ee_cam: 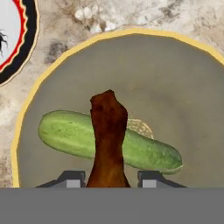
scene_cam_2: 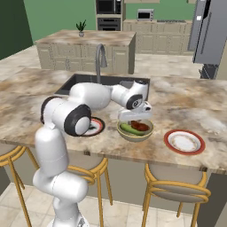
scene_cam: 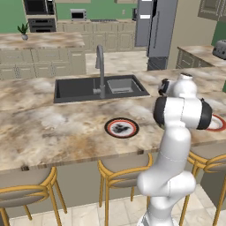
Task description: Pick the chicken drumstick and cucumber from their plates and place them in the bowl. Then put the bowl in the fridge.
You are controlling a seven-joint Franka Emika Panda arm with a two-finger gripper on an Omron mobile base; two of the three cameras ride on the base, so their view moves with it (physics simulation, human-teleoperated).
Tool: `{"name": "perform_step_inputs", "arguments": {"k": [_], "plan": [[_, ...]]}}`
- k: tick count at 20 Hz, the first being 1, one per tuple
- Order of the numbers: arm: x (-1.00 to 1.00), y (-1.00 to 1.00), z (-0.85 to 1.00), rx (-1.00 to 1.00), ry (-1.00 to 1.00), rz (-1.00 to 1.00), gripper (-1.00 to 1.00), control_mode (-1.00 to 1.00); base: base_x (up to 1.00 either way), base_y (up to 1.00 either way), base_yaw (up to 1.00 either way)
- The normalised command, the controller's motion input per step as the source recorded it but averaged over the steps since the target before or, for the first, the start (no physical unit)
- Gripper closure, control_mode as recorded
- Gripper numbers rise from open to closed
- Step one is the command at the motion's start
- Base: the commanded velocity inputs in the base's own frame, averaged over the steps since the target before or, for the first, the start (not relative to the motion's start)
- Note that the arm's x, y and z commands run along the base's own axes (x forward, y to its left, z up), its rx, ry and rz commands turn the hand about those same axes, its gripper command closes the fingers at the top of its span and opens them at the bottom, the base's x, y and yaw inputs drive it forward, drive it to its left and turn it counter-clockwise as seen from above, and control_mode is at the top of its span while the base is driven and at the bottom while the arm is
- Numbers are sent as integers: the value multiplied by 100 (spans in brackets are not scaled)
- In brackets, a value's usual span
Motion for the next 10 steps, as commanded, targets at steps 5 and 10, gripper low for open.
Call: {"name": "perform_step_inputs", "arguments": {"k": [5,10], "plan": [[36,13,-17,15,-1,-13,100,-100,0,0,0],[34,1,-9,15,-3,-6,100,-100,0,0,0]]}}
